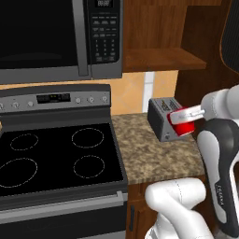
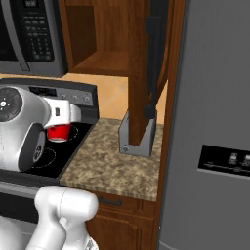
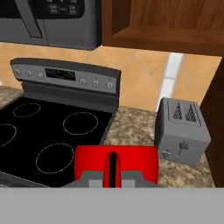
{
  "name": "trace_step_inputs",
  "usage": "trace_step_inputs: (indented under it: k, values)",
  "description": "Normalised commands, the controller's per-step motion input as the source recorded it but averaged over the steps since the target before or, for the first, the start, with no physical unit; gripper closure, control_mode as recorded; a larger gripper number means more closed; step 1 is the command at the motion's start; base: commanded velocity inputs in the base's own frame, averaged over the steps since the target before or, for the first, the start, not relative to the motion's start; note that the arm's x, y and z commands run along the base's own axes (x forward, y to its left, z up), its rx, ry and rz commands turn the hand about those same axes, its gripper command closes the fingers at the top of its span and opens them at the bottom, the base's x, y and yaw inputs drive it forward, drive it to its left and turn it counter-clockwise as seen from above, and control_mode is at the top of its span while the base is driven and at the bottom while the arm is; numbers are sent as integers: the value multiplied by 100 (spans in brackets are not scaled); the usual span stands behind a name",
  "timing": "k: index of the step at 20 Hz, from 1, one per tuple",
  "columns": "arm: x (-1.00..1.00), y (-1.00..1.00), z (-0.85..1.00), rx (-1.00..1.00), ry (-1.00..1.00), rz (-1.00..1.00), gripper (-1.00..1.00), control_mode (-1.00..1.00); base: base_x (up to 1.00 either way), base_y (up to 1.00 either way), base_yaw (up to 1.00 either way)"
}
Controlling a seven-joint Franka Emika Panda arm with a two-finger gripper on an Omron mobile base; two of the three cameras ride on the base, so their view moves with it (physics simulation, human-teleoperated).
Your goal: Gather all objects into one cabinet and sort the glasses and bowls to opposite sides.
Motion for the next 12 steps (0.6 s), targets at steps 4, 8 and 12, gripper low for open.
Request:
trace_step_inputs:
  k: [4,8,12]
  values:
    - [0,0,0,0,0,0,100,100,0,0,0]
    - [0,0,0,0,0,0,100,100,-88,-1,2]
    - [0,0,0,0,0,0,100,100,-100,1,-14]
